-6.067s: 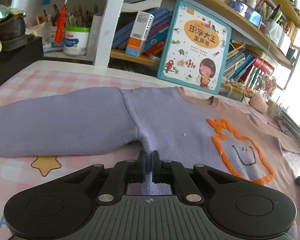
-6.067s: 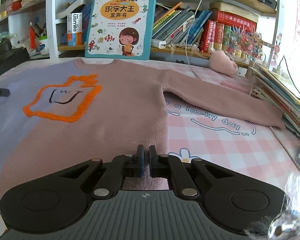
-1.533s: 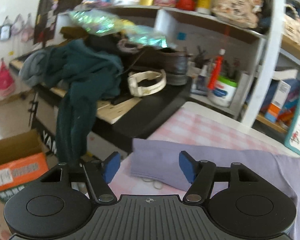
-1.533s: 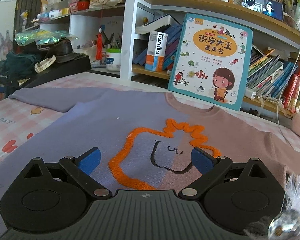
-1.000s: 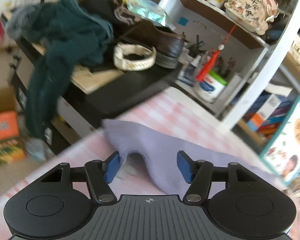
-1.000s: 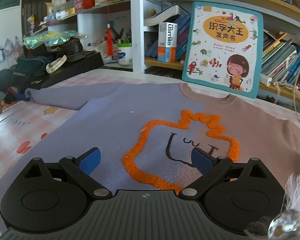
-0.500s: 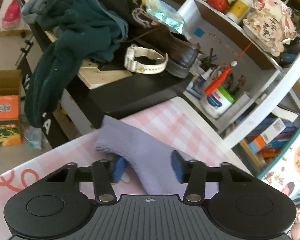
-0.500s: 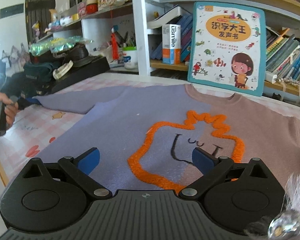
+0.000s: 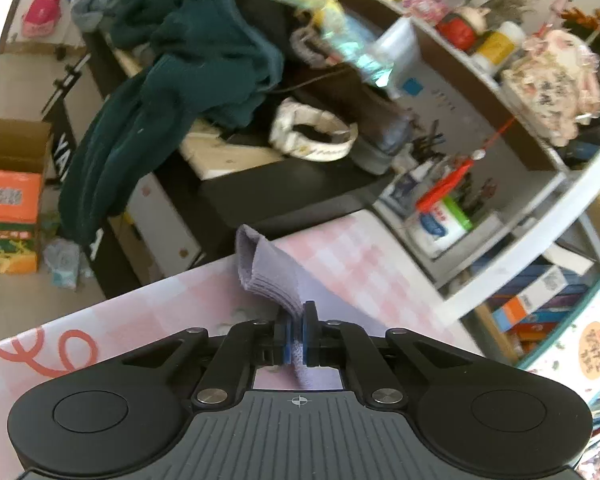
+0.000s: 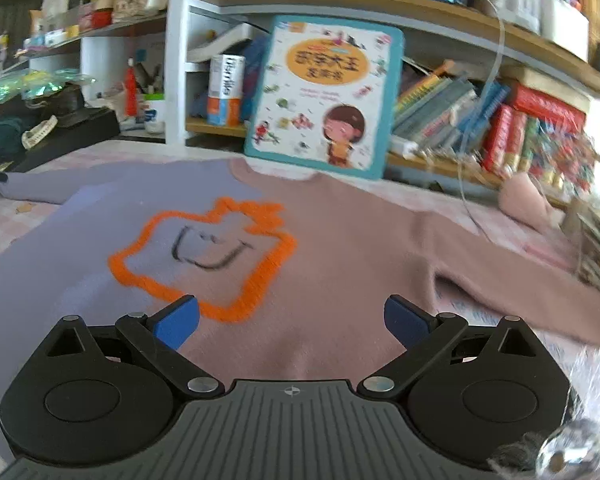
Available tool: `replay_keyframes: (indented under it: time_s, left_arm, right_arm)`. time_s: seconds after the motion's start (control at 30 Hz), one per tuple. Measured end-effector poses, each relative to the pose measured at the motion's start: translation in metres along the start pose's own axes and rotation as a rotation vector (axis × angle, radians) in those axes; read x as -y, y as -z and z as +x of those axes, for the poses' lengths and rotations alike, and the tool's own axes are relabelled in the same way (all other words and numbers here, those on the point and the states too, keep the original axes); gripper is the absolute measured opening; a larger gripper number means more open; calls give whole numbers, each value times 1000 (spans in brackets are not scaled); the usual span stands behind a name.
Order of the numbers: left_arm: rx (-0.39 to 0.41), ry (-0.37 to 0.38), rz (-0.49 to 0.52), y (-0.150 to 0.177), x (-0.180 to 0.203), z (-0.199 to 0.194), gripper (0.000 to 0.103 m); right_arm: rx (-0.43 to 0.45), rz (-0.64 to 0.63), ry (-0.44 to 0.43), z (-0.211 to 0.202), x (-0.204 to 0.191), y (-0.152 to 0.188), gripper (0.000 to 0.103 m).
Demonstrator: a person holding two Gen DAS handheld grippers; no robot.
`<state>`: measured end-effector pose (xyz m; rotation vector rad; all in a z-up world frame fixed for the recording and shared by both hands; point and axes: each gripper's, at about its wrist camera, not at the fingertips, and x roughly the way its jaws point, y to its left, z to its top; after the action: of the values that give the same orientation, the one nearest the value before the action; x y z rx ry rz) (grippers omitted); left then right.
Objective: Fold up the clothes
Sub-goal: 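Grasp the lavender sleeve cuff with the left gripper and lift it, then carry the lavender sleeve across the sweater front and open the left gripper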
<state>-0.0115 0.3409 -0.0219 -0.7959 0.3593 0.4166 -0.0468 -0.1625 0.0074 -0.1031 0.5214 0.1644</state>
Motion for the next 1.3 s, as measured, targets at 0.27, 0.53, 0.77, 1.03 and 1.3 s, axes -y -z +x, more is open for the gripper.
replay_keyframes:
  time_s: [0.27, 0.53, 0.77, 1.03, 1.3]
  left_arm:
    - [29, 211, 193, 7, 92, -29, 3]
    - [-38, 443, 310, 39, 195, -21, 3]
    - [-128, 545, 367, 81, 261, -4, 3]
    - [-243, 638, 456, 132, 326, 9, 3]
    - [-408, 642, 557, 191, 357, 32, 4]
  right_arm:
    - [-78, 51, -43, 7, 9, 8, 99]
    - [-109, -7, -71, 13, -3, 7, 102]
    - [-106, 6, -87, 13, 0, 7, 102]
    - [-97, 33, -118, 12, 4, 6, 102]
    - [-85, 41, -116, 9, 5, 7, 102]
